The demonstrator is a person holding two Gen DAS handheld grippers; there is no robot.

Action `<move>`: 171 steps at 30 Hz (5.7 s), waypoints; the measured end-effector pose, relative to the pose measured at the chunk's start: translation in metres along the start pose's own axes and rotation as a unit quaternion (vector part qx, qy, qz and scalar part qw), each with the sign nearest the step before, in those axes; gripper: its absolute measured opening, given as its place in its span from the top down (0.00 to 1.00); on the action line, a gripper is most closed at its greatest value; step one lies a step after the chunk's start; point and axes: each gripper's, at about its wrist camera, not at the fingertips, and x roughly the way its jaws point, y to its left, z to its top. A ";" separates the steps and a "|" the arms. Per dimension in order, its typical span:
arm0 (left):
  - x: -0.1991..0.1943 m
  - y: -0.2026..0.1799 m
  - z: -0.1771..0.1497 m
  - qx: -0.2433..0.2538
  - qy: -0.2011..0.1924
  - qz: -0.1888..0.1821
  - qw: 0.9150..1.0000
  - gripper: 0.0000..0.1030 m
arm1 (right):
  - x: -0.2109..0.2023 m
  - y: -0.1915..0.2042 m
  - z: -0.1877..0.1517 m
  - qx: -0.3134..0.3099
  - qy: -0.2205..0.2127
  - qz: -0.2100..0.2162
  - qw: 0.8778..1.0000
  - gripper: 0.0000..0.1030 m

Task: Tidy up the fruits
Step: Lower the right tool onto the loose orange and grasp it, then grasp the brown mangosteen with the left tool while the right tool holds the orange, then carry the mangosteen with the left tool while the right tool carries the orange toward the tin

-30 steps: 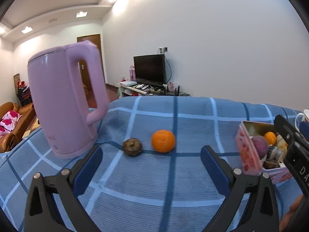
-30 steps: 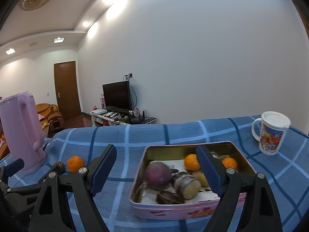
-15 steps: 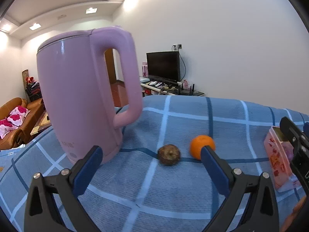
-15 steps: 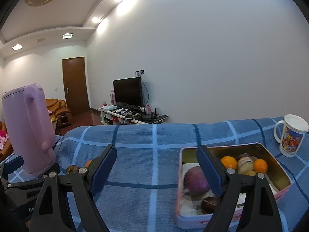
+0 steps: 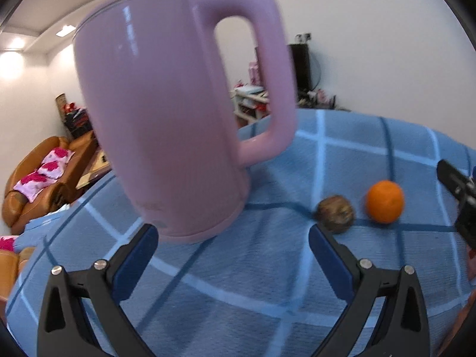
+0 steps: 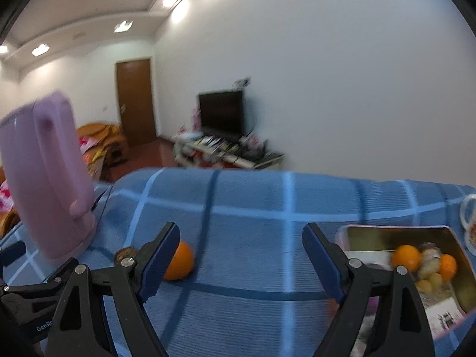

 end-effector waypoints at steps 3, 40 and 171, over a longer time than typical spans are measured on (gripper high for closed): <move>0.004 0.008 0.000 -0.017 0.007 -0.003 1.000 0.00 | 0.021 0.012 0.002 -0.013 0.039 0.028 0.999 0.17; 0.033 -0.066 0.021 0.032 0.044 -0.064 0.996 0.06 | 0.002 -0.030 -0.014 0.098 0.052 -0.001 0.994 0.52; -0.112 -0.117 -0.045 0.045 -0.086 -0.166 0.981 0.58 | -0.135 -0.100 -0.063 0.011 -0.029 -0.084 0.996 0.52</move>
